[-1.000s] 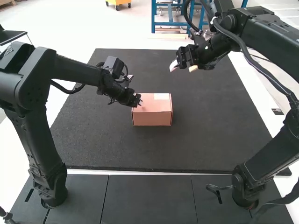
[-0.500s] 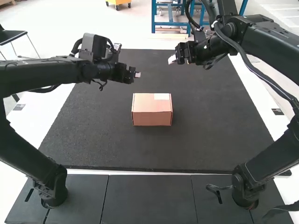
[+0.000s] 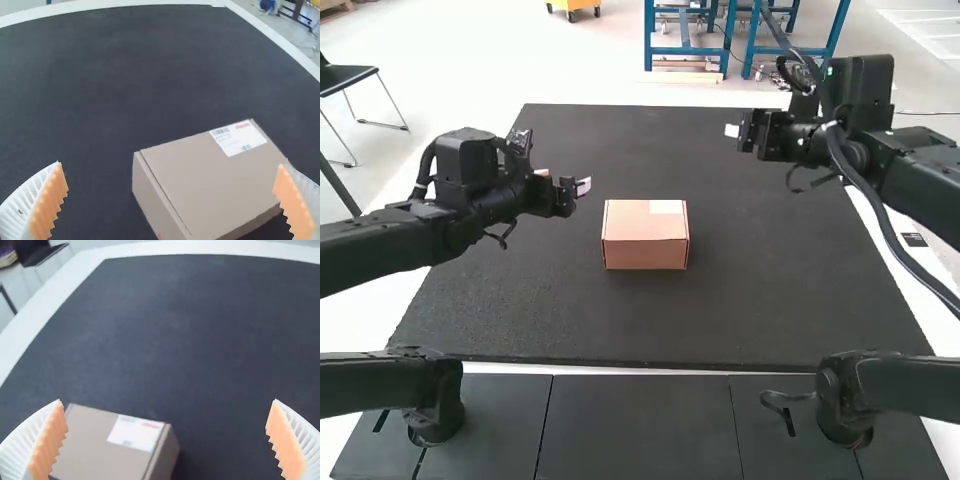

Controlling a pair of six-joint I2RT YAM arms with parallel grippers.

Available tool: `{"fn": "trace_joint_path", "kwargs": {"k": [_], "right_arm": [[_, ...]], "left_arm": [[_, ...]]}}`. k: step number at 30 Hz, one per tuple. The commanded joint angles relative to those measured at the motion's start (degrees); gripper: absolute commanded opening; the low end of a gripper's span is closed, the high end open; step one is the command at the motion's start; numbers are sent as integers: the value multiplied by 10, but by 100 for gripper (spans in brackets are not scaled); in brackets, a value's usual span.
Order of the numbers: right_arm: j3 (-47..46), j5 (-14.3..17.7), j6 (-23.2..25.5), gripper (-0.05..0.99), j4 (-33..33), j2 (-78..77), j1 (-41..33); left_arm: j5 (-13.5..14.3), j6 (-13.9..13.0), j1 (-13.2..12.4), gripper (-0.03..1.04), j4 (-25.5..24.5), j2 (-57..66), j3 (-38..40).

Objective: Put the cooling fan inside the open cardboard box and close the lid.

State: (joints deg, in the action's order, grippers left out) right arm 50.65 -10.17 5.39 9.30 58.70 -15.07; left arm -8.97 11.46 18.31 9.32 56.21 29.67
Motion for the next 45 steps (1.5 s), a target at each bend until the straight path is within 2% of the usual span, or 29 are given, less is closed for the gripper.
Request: {"fn": "trace_joint_path", "kwargs": {"k": [1,3,8,10,11,13,16,19,24,27,29,31,34,36,38,45], "right_arm": [[-44,33,20,91,-19,-17,33],[-81,37,9,91,-51,-36,53],[-170,28,7,91,-109,-94,106],[-203,-2,9,91,-121,-117,125],[-219,-4,15,91,-126,-128,135],[-243,-13,20,91,-134,-148,155],[-271,-13,28,91,-148,-160,187],[-298,-16,22,91,-175,-159,215],[-337,-33,-21,91,-219,-160,248],[-363,-36,-29,91,-240,-163,256],[-385,-39,-38,91,-249,-173,256],[-412,-39,-38,91,-272,-192,256],[-446,-39,-37,91,-278,-242,256],[-467,-36,-35,91,-281,-291,256],[-482,-37,-33,91,-280,-351,257],[-492,-47,2,91,-204,-567,254]], "left_arm": [[4,-1,-23,97,22,-27,-37],[3,-12,-43,97,46,-44,-66],[-37,-18,-95,97,98,-78,-127],[-53,-21,-114,97,106,-91,-143],[-56,-27,-122,97,108,-97,-150],[-81,-34,-136,97,106,-109,-162],[-90,-65,-160,97,105,-129,-175],[-112,-65,-184,97,113,-157,-197],[-114,-64,-216,97,161,-239,-248],[-109,-64,-227,97,158,-316,-282],[-108,-64,-232,97,132,-380,-298],[-103,-67,-234,97,55,-457,-298],[-102,-73,-239,97,-9,-575,-298],[-104,-73,-247,97,-2,-545,-298],[-104,-91,-259,97,-44,-548,-298],[-103,-101,-287,97,-85,-563,-297]]}}
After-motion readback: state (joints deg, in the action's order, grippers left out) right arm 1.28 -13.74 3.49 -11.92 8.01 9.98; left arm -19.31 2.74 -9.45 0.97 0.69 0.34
